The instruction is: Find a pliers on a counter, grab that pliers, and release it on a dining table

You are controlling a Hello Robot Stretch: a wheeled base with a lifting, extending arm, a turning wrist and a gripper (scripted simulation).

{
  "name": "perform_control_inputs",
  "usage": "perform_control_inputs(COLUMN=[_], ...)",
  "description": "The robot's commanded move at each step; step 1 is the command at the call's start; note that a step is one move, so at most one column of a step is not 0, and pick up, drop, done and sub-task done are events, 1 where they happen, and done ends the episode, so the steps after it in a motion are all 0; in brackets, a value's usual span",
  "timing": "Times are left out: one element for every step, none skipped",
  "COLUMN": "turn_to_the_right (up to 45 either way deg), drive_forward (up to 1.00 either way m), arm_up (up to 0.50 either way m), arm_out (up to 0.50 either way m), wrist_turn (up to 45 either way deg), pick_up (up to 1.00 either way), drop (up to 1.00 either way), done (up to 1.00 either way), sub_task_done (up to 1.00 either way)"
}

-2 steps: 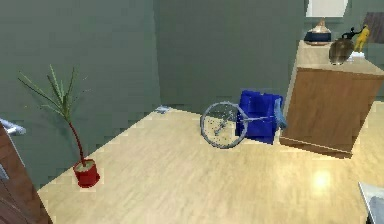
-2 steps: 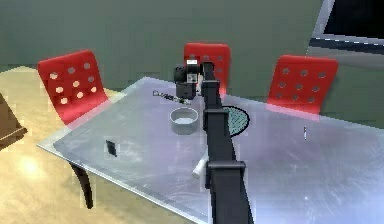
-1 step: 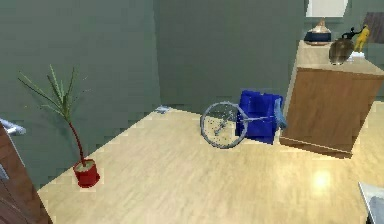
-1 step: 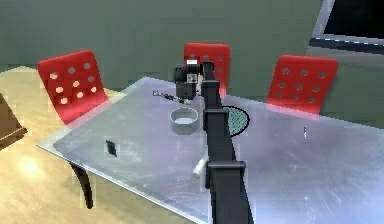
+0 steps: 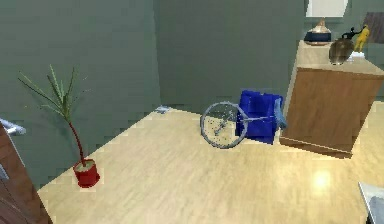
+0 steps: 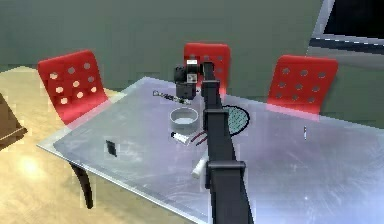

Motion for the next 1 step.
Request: perform_control_inputs(turn_to_the_right=[0.0], drive_forward=[0.00], arm_up=[0.10], arm_out=[0.00], wrist_turn=[0.0], pick_up=[0.00], drop=[0.00], done=[0.00], sub_task_done=[0.00])
